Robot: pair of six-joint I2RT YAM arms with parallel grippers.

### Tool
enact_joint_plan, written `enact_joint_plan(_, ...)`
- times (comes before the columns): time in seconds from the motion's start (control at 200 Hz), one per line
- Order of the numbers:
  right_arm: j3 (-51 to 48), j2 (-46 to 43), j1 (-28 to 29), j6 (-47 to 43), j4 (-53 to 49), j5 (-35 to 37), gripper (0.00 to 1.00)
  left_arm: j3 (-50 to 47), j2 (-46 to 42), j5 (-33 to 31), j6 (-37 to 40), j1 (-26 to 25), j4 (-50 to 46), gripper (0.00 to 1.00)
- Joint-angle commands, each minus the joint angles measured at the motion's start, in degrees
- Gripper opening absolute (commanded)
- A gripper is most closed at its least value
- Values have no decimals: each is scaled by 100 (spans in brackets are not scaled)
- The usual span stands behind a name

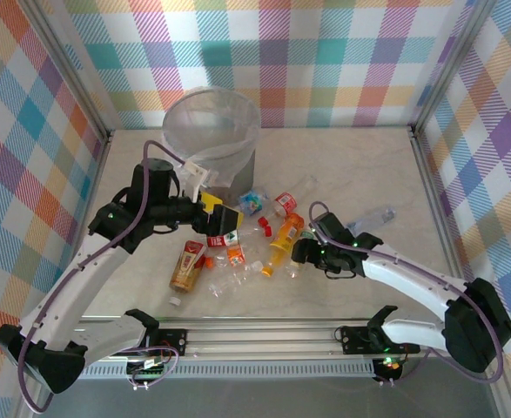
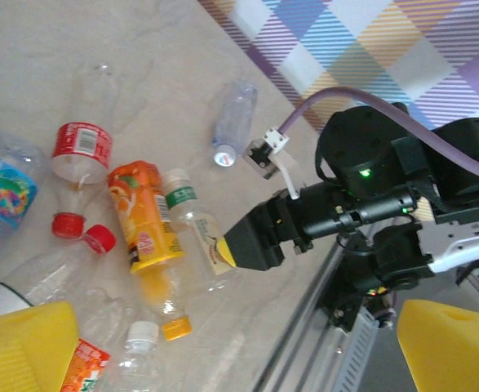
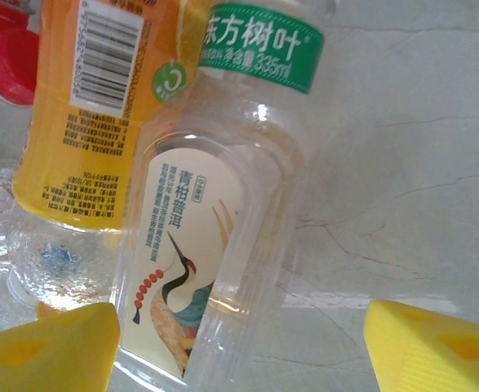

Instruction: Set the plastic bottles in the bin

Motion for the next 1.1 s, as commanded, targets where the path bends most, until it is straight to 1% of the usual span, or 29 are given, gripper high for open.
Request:
enact_joint_plan(0.0, -45, 143, 64, 97, 273, -181, 79, -91, -162, -354, 144, -86, 234, 100)
enact_joint_plan(0.28, -94, 497, 108, 104, 440, -230, 81, -275, -321, -600, 338, -345, 432, 100)
enact_joint_plan(0.41, -58, 727, 117, 57, 561, -271, 84, -268, -272, -655, 335, -419, 433, 100)
enact_joint_plan(0.55, -52, 947, 117, 87, 650, -229, 84, -227, -157, -625, 301, -464, 414, 100)
enact_joint_plan(0.795, 36, 1238, 117, 115, 458, -8, 83, -193, 62, -606, 217, -542, 515, 100)
enact_joint_plan(0.95, -27, 1152, 115, 59, 441, 31, 76, -138, 192, -615, 195, -609, 540, 100)
enact_joint_plan(1.095, -59, 917, 117, -102, 278, 171, 66, -116, 326, -582, 138, -664, 623, 100)
